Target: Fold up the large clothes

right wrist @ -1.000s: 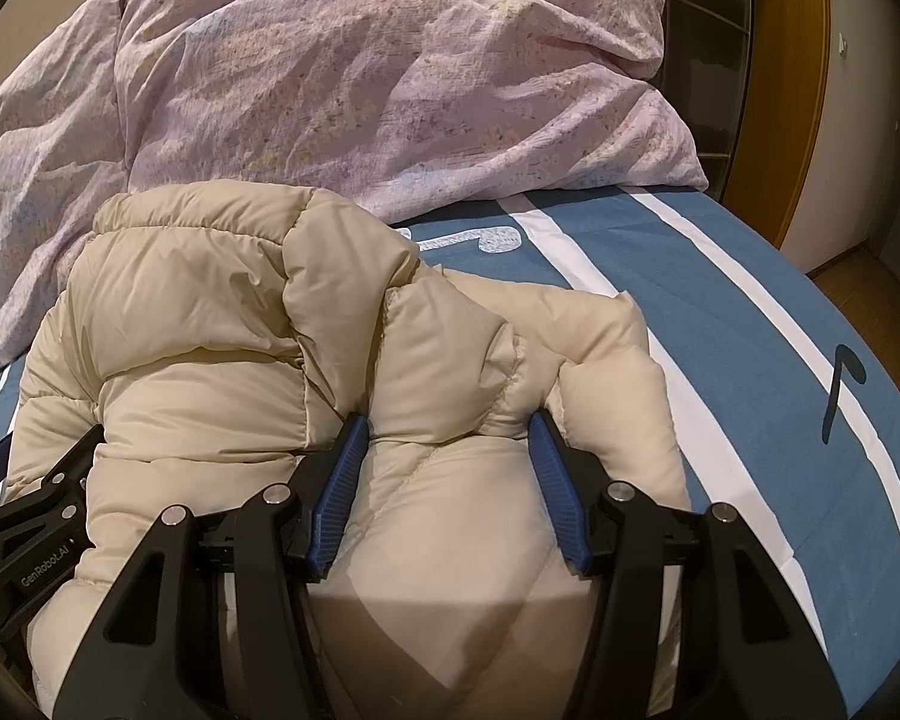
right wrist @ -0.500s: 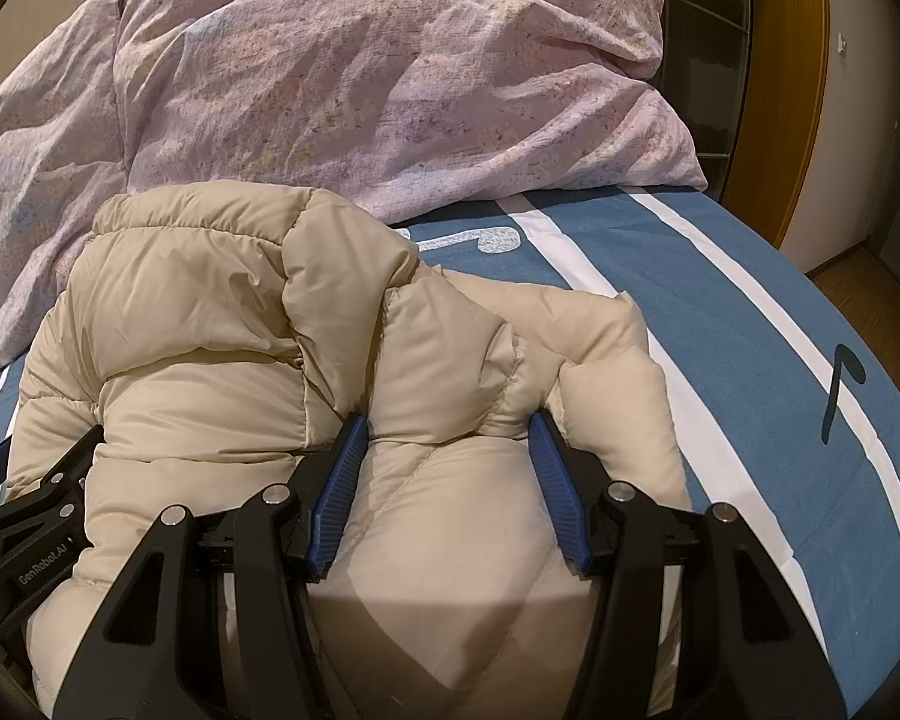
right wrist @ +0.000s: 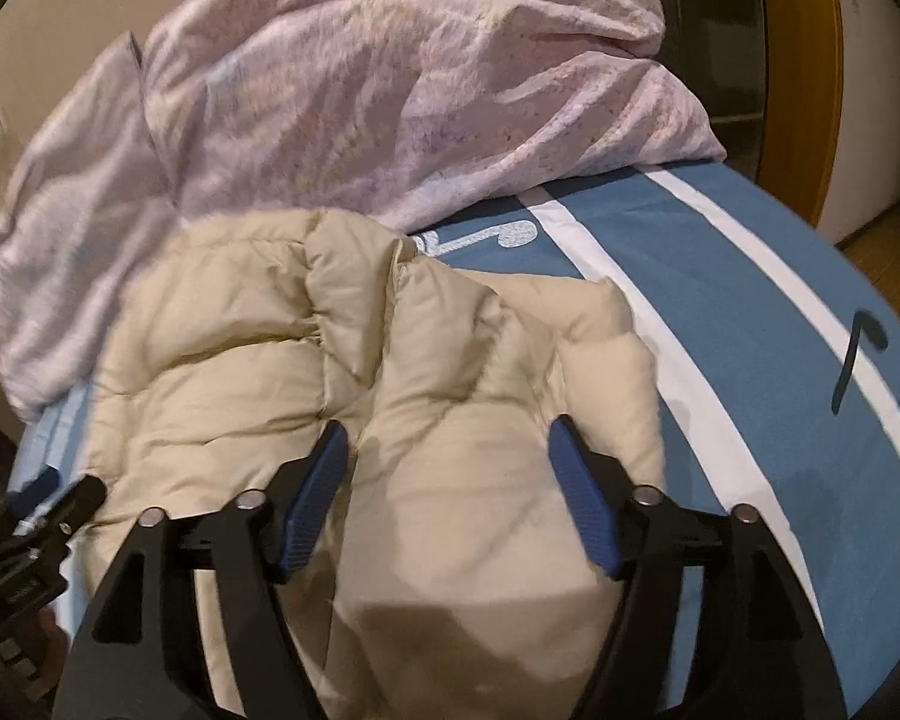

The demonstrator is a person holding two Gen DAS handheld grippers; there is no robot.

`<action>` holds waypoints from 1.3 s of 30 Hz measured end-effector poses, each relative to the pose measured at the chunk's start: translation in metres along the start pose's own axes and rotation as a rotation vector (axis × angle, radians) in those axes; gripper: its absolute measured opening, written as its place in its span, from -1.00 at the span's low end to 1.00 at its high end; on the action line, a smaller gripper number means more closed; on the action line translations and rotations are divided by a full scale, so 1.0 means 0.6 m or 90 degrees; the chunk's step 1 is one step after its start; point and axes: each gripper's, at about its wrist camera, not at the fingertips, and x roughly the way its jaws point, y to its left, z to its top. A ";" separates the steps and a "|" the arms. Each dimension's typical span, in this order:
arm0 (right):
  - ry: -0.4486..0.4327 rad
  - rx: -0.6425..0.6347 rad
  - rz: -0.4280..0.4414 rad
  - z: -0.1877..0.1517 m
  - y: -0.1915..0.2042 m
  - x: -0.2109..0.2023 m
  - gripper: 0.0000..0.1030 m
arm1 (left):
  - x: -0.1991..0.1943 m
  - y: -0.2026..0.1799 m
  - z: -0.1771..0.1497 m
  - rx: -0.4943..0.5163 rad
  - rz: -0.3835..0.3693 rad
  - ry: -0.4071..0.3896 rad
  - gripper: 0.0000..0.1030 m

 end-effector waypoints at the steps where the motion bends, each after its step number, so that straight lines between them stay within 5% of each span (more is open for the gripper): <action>1: 0.001 0.008 0.008 -0.003 -0.007 -0.006 0.60 | -0.010 0.010 -0.004 -0.001 -0.002 -0.001 0.94; 6: 0.048 0.045 0.048 -0.013 -0.042 -0.019 0.85 | -0.013 0.051 -0.018 -0.039 -0.036 0.035 0.94; 16: 0.163 0.127 0.153 -0.041 -0.087 0.036 0.94 | 0.020 0.067 -0.027 -0.087 -0.092 0.079 0.94; 39: 0.158 0.057 0.244 -0.041 -0.048 0.057 0.97 | 0.056 0.076 -0.015 -0.153 -0.208 0.111 0.95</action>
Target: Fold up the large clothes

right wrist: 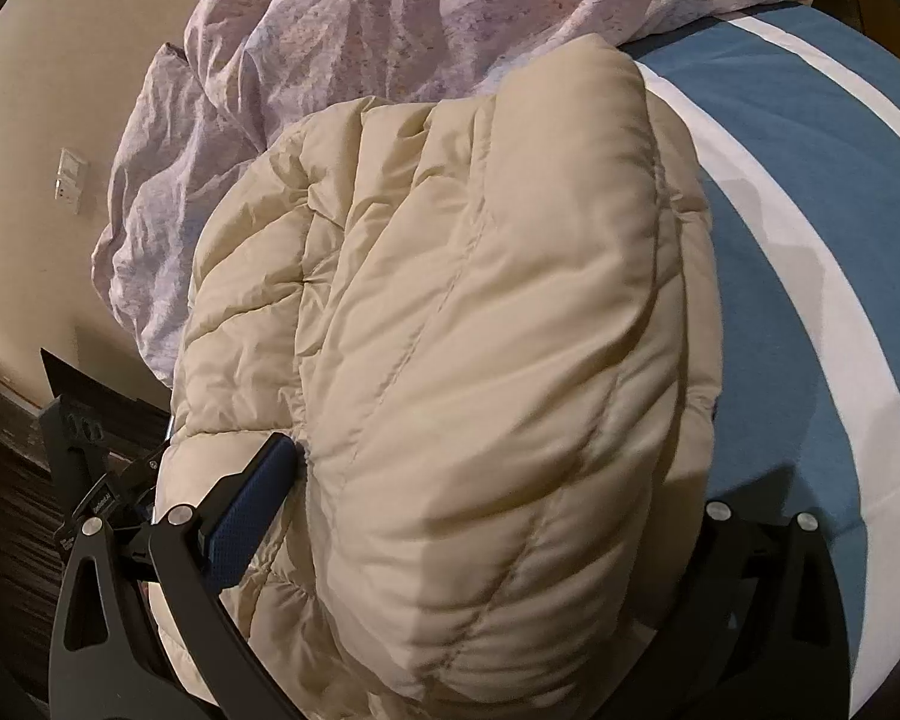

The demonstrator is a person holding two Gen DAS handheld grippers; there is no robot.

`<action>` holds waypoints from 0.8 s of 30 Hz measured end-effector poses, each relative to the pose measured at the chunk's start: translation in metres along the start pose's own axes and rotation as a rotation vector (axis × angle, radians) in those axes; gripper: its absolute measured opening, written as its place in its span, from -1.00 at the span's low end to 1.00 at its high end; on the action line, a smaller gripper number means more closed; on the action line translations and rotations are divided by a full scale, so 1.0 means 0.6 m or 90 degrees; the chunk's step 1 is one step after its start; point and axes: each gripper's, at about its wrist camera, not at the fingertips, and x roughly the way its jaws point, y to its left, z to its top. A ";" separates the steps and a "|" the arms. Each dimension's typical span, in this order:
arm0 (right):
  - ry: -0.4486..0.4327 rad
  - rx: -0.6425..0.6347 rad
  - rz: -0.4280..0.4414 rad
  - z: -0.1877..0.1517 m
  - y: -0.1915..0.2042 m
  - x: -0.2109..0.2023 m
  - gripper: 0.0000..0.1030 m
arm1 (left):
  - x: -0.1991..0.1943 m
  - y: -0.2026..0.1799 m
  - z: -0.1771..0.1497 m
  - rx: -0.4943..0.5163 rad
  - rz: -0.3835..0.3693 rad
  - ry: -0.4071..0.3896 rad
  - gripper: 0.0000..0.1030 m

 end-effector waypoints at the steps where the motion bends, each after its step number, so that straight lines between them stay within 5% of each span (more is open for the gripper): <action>1: -0.001 0.001 0.004 0.000 0.000 0.001 0.97 | 0.003 0.000 0.001 -0.006 -0.009 0.004 0.95; 5: 0.000 0.008 0.023 0.000 0.002 0.008 0.89 | 0.018 0.000 0.004 -0.036 -0.048 0.025 0.95; 9: 0.004 0.028 0.065 -0.001 -0.006 0.014 0.48 | 0.030 -0.001 0.004 -0.062 -0.096 0.042 0.73; 12: -0.006 0.035 0.101 0.000 -0.004 0.013 0.09 | 0.021 -0.004 0.005 -0.056 -0.093 0.028 0.37; 16: -0.014 0.019 0.124 0.008 0.017 0.017 -0.16 | -0.003 0.007 0.015 -0.064 -0.093 0.003 -0.08; 24: -0.002 -0.056 0.150 0.042 0.121 0.062 -0.40 | -0.083 0.055 0.038 -0.066 -0.046 -0.082 -0.31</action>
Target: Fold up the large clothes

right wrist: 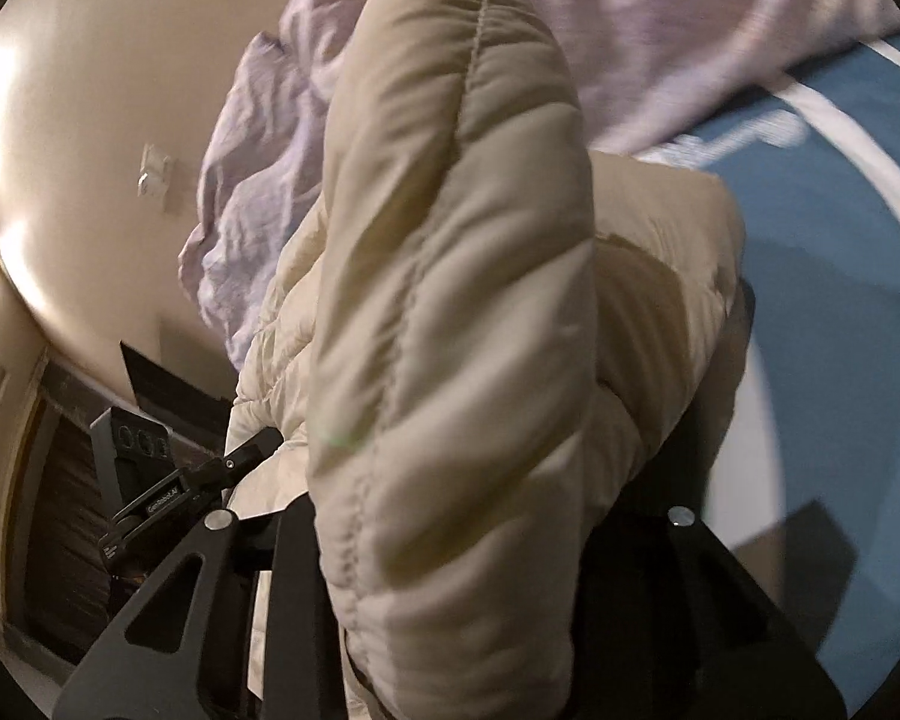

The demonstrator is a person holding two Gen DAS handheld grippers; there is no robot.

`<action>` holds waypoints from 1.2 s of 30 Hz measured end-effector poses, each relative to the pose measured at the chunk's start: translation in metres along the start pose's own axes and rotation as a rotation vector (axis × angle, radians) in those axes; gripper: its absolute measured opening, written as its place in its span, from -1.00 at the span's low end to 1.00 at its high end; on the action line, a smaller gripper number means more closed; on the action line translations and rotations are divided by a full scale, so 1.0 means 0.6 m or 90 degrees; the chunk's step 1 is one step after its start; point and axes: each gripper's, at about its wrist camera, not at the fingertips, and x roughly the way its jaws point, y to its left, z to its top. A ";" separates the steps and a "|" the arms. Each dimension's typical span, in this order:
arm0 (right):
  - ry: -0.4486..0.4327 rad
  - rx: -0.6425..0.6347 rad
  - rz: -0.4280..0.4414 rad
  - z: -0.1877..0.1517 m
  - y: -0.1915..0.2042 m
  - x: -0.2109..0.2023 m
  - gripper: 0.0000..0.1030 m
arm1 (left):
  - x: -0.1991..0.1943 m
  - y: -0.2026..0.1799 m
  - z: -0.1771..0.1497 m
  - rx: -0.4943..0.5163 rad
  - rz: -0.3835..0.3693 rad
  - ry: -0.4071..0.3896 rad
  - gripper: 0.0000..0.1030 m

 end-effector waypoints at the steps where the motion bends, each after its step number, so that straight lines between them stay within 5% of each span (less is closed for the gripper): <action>1: 0.003 -0.007 0.003 0.005 0.009 0.009 -0.41 | -0.011 0.011 0.005 -0.003 0.008 -0.011 -0.31; 10: 0.033 -0.080 -0.012 0.037 0.095 0.111 -0.40 | -0.054 0.091 0.041 -0.013 0.096 -0.075 -0.29; 15: 0.039 -0.086 -0.124 0.023 0.094 0.115 0.28 | -0.045 0.117 0.041 0.005 0.189 -0.085 -0.03; 17: 0.022 -0.098 -0.158 0.022 0.095 0.097 0.40 | -0.047 0.118 0.039 0.018 0.209 -0.092 0.12; 25: -0.138 -0.137 -0.299 0.048 0.128 0.013 0.42 | -0.075 0.078 0.039 0.106 0.320 -0.148 0.51; 31: -0.125 -0.268 -0.320 0.036 0.215 0.080 0.34 | -0.083 0.025 0.044 0.132 0.301 -0.181 0.83; 36: -0.142 -0.323 -0.352 0.032 0.240 0.126 0.34 | -0.051 -0.014 0.058 0.191 0.348 -0.192 0.86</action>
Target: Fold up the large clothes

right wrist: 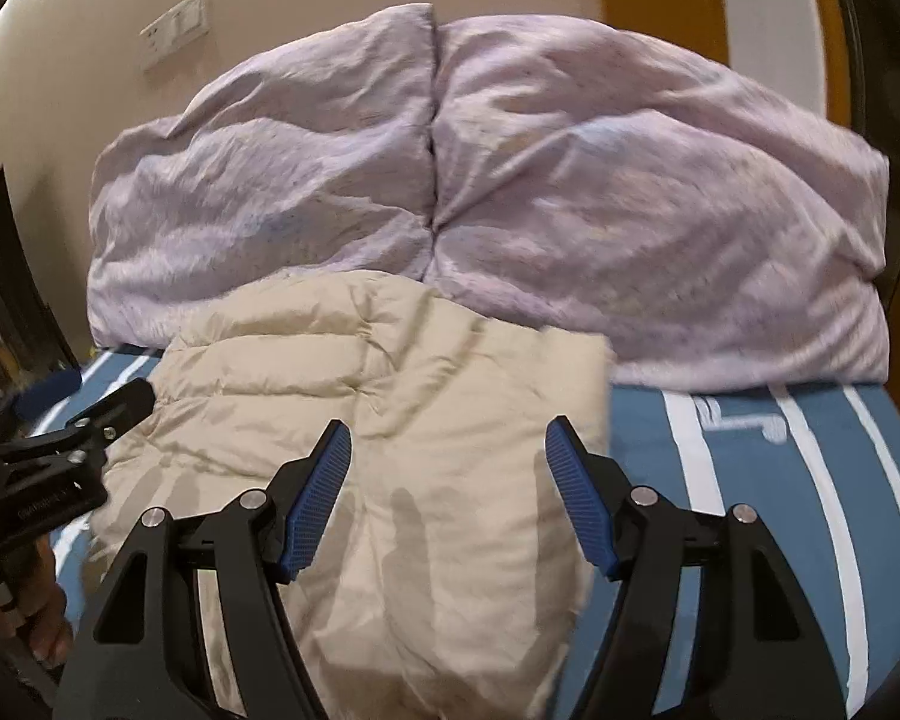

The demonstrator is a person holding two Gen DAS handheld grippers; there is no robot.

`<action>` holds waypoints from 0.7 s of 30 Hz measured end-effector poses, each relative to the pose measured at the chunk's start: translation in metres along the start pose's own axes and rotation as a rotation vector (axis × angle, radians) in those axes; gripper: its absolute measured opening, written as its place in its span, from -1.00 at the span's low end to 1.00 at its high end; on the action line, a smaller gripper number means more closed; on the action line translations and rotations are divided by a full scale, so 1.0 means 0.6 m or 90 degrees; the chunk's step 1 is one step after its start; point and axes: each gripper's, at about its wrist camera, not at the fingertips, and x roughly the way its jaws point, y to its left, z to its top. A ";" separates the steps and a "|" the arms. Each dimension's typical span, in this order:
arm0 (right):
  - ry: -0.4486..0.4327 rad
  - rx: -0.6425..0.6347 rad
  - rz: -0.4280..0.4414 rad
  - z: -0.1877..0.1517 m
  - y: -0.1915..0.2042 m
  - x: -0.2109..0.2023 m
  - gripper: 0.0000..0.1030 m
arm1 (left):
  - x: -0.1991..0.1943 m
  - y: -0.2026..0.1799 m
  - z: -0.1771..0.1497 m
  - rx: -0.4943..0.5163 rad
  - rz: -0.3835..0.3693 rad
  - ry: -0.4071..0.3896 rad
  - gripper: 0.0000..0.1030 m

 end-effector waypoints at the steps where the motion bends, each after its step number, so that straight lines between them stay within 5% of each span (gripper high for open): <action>1: -0.005 -0.004 -0.006 0.003 0.007 0.004 0.34 | 0.008 -0.005 0.003 0.010 0.011 0.002 0.86; 7: 0.040 -0.028 -0.042 -0.015 0.007 0.064 0.33 | 0.076 -0.013 -0.009 0.058 0.055 0.048 0.87; 21: 0.075 0.003 -0.029 -0.054 -0.011 0.114 0.33 | 0.139 0.013 -0.051 0.016 -0.019 0.069 0.97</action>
